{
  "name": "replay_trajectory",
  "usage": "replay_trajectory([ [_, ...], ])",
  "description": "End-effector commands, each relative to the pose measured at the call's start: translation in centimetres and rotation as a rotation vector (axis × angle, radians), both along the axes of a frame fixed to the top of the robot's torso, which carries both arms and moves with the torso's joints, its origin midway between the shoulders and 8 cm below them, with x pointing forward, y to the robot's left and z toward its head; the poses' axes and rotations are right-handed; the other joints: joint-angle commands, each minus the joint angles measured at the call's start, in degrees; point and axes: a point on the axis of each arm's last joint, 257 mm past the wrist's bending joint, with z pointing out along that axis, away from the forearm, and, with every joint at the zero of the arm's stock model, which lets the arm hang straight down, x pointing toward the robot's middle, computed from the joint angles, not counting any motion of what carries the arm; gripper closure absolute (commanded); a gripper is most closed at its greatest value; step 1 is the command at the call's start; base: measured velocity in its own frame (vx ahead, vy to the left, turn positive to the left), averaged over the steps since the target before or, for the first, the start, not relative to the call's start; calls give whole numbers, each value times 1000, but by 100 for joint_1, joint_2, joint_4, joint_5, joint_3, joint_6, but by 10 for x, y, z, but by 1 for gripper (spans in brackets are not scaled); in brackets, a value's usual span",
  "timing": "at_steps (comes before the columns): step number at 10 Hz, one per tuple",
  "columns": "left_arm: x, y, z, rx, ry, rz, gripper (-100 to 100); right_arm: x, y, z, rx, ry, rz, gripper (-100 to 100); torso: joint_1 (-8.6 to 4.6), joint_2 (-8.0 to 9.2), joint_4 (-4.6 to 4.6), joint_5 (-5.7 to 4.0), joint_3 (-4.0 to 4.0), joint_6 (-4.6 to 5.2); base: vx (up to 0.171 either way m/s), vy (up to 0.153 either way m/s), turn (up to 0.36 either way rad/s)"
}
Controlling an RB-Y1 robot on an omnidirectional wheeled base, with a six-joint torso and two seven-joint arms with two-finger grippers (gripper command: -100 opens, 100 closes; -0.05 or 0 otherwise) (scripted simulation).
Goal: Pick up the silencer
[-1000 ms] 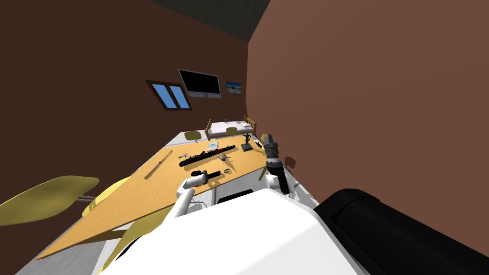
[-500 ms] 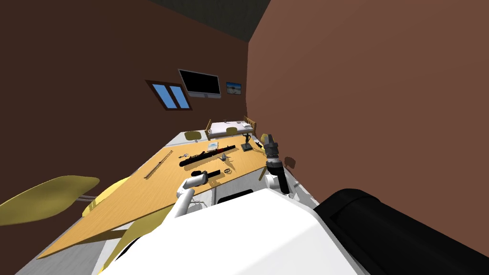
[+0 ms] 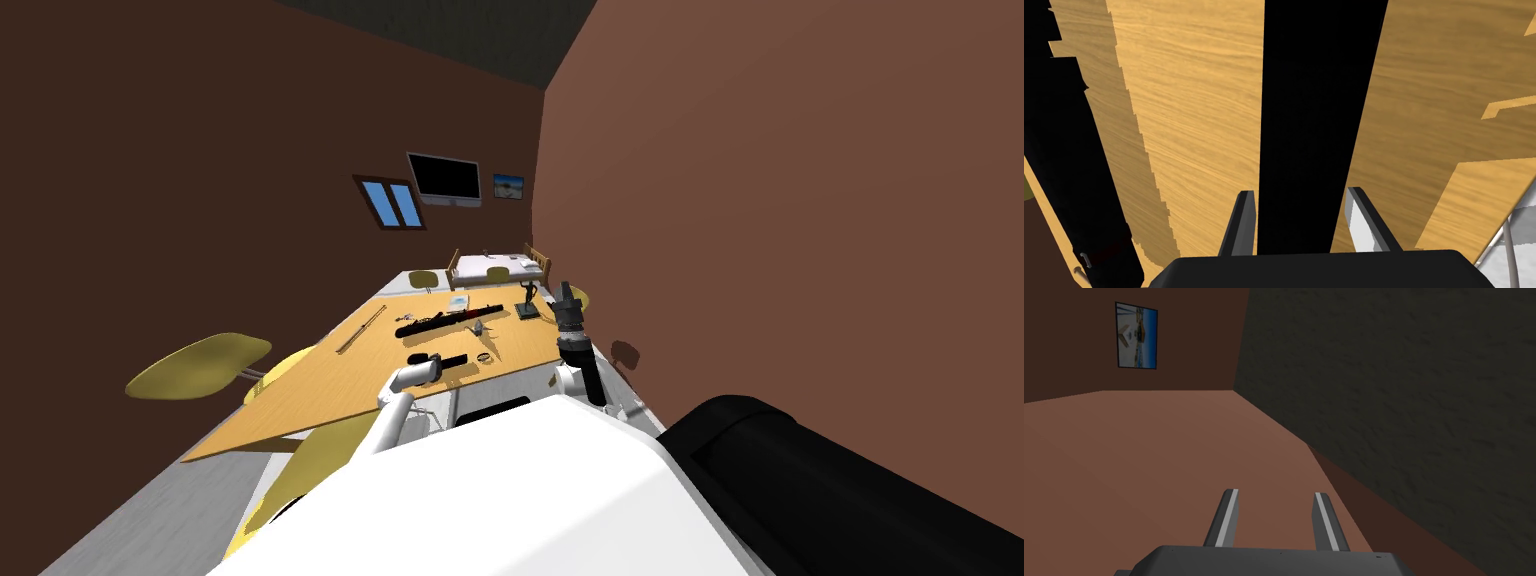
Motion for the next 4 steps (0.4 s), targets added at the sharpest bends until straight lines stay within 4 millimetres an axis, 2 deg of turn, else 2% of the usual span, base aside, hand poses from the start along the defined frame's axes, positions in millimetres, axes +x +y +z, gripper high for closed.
replay_trajectory([
  [1, 0, -8, 3, -1, -2, -21, 100, 0, 0, 0, 0, 0, 0, 0, 0, 0, 0, 0, 0, 0, 33, -17, 70],
  [2, 0, -14, 6, -1, -2, -36, 100, 0, 0, 0, 0, 0, 0, 0, 3, 1, 1, 0, 1, 3, 25, -10, 97],
  [3, 1, -10, 4, -2, -2, -27, 100, 0, 0, 0, 0, 0, 0, 0, 6, 5, 2, -1, 3, 1, 10, -7, 26],
  [4, 0, -11, 4, -2, -1, -28, 0, 0, 0, 0, 0, 0, 0, 0, 8, 10, 3, -1, 6, 3, 0, 0, 0],
])
